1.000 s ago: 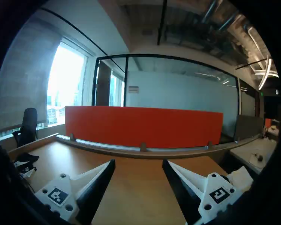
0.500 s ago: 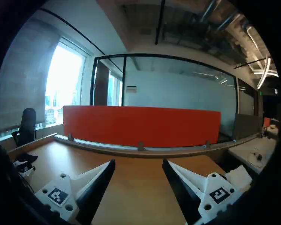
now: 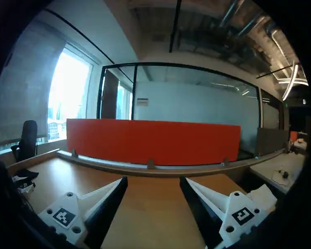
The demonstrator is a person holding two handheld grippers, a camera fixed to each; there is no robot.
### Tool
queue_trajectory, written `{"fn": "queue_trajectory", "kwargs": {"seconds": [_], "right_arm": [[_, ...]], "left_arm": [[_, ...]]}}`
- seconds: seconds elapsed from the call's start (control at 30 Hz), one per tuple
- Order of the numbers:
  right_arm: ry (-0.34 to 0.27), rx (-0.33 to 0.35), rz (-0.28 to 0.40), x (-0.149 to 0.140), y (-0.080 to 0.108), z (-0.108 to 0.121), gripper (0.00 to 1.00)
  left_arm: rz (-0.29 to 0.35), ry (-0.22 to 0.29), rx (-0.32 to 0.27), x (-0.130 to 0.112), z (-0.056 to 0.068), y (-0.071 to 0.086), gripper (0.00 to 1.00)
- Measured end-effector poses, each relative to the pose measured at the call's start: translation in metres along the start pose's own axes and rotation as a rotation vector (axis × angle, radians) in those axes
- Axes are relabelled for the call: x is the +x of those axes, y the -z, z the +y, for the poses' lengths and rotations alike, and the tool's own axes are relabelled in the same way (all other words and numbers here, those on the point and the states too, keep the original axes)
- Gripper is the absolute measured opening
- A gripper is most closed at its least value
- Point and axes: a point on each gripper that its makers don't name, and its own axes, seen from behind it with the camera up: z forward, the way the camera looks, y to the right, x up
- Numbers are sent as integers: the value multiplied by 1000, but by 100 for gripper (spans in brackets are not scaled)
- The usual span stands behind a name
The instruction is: Fold towel
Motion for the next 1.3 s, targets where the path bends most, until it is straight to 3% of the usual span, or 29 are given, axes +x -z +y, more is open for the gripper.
{"fn": "queue_trajectory", "kwargs": {"seconds": [0.37,0.87,1.3], "right_arm": [[-10,-33,32,-20,-2,17,97],[14,-55,10,-93,6,49,97],[-8,-52,26,-118,7,58,97]], "left_arm": [[0,0,0,-2,0,0,73],[1,1,1,-4,2,-1,73],[1,1,1,-4,2,-2,73]]}}
